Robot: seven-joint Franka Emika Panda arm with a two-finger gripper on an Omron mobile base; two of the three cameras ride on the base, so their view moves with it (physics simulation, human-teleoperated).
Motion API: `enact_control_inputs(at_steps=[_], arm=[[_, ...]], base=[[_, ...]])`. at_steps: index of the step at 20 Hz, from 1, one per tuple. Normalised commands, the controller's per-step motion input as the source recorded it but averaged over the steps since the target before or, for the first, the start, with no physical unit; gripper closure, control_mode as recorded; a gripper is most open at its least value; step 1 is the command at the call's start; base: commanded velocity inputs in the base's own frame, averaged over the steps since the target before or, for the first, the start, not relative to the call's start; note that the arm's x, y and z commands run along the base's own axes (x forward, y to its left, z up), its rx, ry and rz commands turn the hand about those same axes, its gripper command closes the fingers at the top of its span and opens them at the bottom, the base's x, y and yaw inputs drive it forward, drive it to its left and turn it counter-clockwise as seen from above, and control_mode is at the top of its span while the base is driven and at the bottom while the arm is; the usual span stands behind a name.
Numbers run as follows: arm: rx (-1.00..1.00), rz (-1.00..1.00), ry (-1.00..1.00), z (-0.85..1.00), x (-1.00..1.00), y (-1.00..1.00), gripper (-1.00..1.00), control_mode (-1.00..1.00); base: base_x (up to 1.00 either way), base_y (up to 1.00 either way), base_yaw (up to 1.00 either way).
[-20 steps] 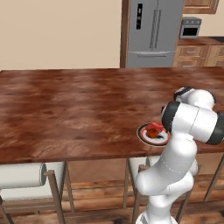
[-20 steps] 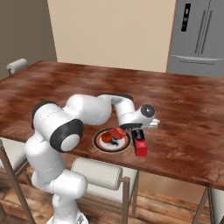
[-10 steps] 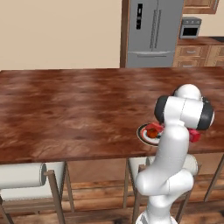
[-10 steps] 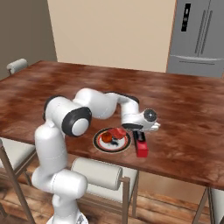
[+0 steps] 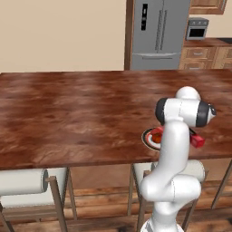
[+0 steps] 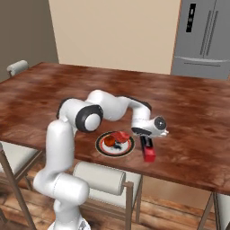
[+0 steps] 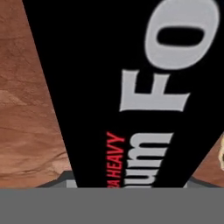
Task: Retrieve the tupperware and aluminum foil from the cabinet and place them on the dining counter near the plate with tomato and steak to prepare for storing leftovers.
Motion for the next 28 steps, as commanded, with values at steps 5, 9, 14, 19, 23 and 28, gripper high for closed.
enact_control_inputs(at_steps=[5,9,14,19,23,28], arm=[[0.01,0.0,0.0,-0.31,0.32,-0.08,1.0,-1.0],[0.0,0.0,0.0,-0.3,0.31,0.0,1.0,-1.0],[0.0,0.0,0.0,-0.21,0.16,0.0,-1.0,-1.0],[0.0,0.0,0.06,0.06,-0.48,0.01,-1.0,-1.0],[0.0,0.0,0.02,0.18,-0.98,0.03,-1.0,-1.0],[0.0,0.0,0.0,0.17,-0.83,0.2,-1.0,-1.0]], base=[[0.0,0.0,0.0],[0.0,0.0,0.0],[0.0,0.0,0.0],[0.0,0.0,0.0],[0.0,0.0,0.0],[0.0,0.0,0.0]])
